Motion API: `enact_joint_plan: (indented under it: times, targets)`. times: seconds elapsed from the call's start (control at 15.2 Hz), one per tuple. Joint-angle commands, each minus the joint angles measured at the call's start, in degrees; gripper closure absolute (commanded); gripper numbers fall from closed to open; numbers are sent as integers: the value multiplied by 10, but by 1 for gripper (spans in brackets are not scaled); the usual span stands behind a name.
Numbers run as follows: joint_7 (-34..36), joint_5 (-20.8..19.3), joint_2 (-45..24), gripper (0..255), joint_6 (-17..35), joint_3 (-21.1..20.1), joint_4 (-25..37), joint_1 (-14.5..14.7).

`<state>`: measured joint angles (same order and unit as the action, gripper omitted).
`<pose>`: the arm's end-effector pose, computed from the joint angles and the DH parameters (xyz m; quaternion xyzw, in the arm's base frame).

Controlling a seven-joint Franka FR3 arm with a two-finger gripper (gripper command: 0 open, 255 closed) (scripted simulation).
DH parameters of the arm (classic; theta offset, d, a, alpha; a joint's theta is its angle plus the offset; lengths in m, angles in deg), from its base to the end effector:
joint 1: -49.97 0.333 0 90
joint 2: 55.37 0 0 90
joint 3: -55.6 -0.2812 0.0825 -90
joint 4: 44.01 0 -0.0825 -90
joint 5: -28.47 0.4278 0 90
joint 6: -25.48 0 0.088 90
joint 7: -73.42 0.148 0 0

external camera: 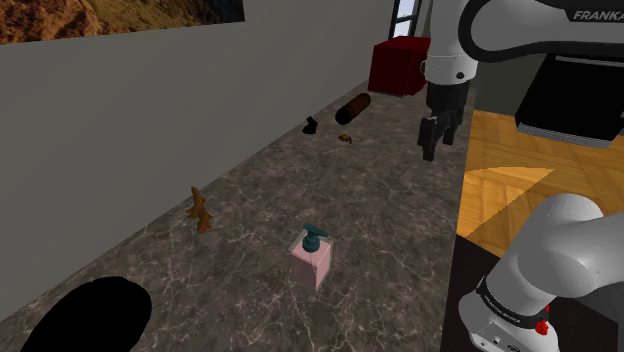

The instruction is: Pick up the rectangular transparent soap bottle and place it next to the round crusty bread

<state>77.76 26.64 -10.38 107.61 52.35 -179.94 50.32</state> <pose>0.3526 0.0182 0.5058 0.9962 -0.0172 -0.0748 0.0406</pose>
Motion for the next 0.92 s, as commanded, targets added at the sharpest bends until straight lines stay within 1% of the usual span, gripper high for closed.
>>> enact_joint_plan:
  times: [0.0, 0.46, 0.86]
  targets:
    - [0, 0, 0, 0, 0, 0, 0, 0]
    - [57, 62, -71, 0, 96, -56, -15, 28]
    - [101, 101, -153, 0, 180, -104, -1, 49]
